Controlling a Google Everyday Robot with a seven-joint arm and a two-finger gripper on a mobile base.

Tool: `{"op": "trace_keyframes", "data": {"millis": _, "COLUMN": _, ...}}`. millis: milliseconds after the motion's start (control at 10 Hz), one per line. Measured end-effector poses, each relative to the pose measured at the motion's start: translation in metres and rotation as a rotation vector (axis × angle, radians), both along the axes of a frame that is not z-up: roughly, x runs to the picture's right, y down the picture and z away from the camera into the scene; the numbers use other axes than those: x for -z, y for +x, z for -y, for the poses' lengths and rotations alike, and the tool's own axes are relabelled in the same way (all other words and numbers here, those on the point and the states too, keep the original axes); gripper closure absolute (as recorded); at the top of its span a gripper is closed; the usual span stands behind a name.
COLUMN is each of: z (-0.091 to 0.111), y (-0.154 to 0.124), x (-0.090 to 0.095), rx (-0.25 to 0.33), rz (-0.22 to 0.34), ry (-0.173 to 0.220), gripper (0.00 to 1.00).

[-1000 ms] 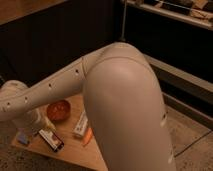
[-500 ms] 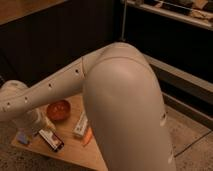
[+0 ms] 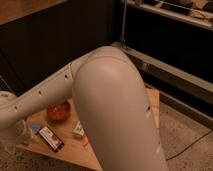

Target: Place the white sponge in the ceramic cup

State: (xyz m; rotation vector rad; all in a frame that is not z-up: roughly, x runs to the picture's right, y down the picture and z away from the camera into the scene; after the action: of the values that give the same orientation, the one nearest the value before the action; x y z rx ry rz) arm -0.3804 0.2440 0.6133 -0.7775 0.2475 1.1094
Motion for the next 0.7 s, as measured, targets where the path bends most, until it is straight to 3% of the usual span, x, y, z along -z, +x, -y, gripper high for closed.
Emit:
{"op": "trace_keyframes", "data": {"millis": 100, "z": -0.0020, "y": -0.0086, "x": 0.0027, "rx": -0.055, "rz": -0.015, "ry": -0.017, "gripper": 0.35}}
{"op": "trace_keyframes", "data": {"millis": 200, "z": -0.0012, "y": -0.0081, "x": 0.0016, "rx": -0.074, "rz": -0.032, "ry": -0.020, "gripper": 0.35}}
{"op": "trace_keyframes", "data": {"millis": 700, "z": -0.0024, "y": -0.0077, "x": 0.0015, "rx": -0.081, "rz": -0.044, "ry": -0.026, "gripper": 0.35}}
